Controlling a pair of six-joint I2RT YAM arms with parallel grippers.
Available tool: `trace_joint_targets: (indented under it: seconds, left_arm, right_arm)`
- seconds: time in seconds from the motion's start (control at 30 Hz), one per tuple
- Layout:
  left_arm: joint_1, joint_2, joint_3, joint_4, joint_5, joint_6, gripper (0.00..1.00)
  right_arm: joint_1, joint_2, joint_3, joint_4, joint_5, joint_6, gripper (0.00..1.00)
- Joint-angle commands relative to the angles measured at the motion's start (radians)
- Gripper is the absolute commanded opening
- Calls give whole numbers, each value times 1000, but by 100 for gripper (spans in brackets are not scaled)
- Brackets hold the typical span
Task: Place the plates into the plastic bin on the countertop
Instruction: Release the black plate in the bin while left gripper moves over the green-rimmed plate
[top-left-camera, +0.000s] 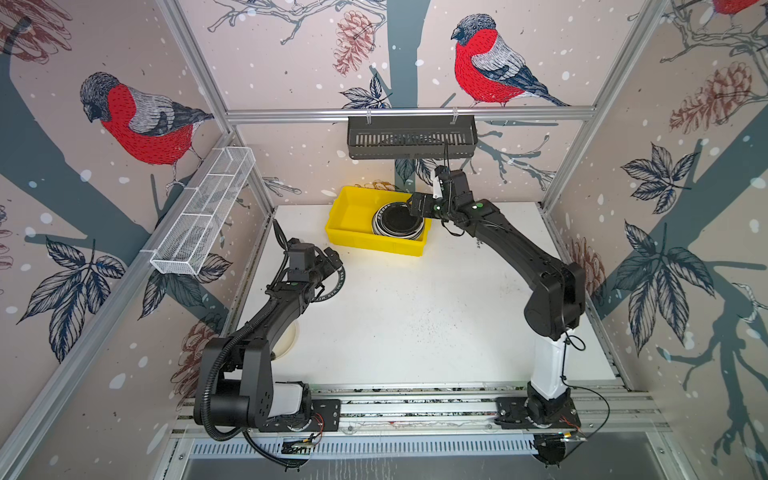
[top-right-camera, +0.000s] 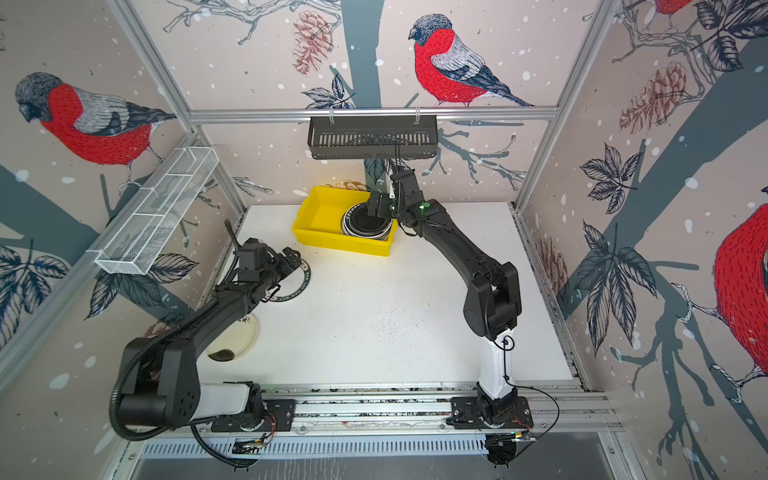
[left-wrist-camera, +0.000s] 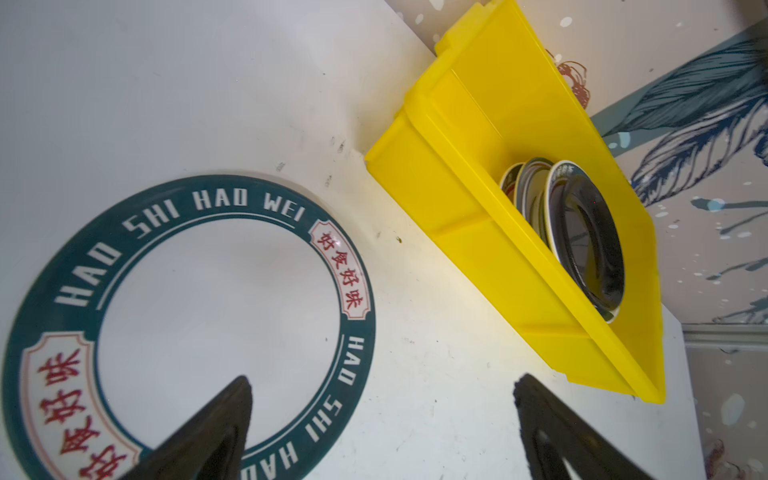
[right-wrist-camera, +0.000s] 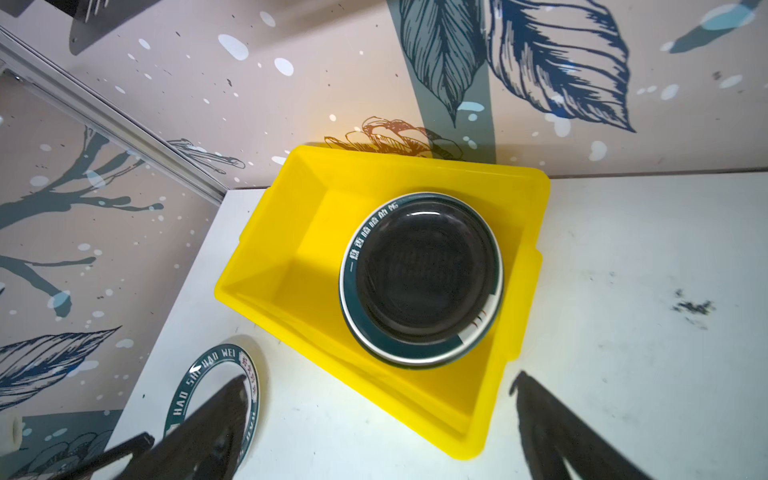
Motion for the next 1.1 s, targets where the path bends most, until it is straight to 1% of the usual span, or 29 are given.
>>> trace_joint_targets:
  seconds: [0.0, 0.1, 0.17, 0.23, 0.27, 0.37, 0.43, 0.5, 0.57, 0.67, 0.77, 0.87, 1.07]
  left_arm:
    - [12, 17, 7, -21, -64, -14, 98]
    - [23, 35, 34, -84, -99, -19, 97]
    - [28, 36, 48, -120, -115, 10, 96]
    - [36, 22, 39, -140, -160, 18, 89]
    - [47, 10, 25, -136, -164, 16, 85]
    - [99, -21, -31, -89, -132, 4, 74]
    - [134, -20, -41, -91, -122, 4, 66]
    - [160, -4, -31, -112, -112, 15, 66]
    - [177, 9, -20, -128, -96, 36, 69]
    - [181, 13, -22, -119, -83, 53, 71]
    - [189, 31, -28, -118, -88, 50, 72]
    - [197, 62, -35, -124, -89, 47, 74]
    - [213, 88, -69, -99, -89, 40, 73]
  right_arm:
    - [14, -91, -119, 96, -8, -36, 100]
    - [13, -174, -243, 161, -45, -28, 100]
    - [7, -205, -294, 179, -80, -20, 100]
    - [-1, -232, -342, 197, -117, -7, 100]
    - [-5, -246, -365, 203, -131, -1, 100]
    - [-7, -282, -421, 209, -147, 0, 100]
    - [-13, -309, -450, 208, -148, -5, 100]
    - [-19, -333, -480, 208, -151, -8, 100]
    - [-30, -352, -508, 213, -158, -7, 100]
    - [-49, -367, -552, 244, -183, 5, 100]
    - [-69, -364, -557, 245, -229, 18, 100]
    - [-73, -372, -569, 245, -246, 12, 100]
    - [-85, -386, -598, 252, -266, 7, 100]
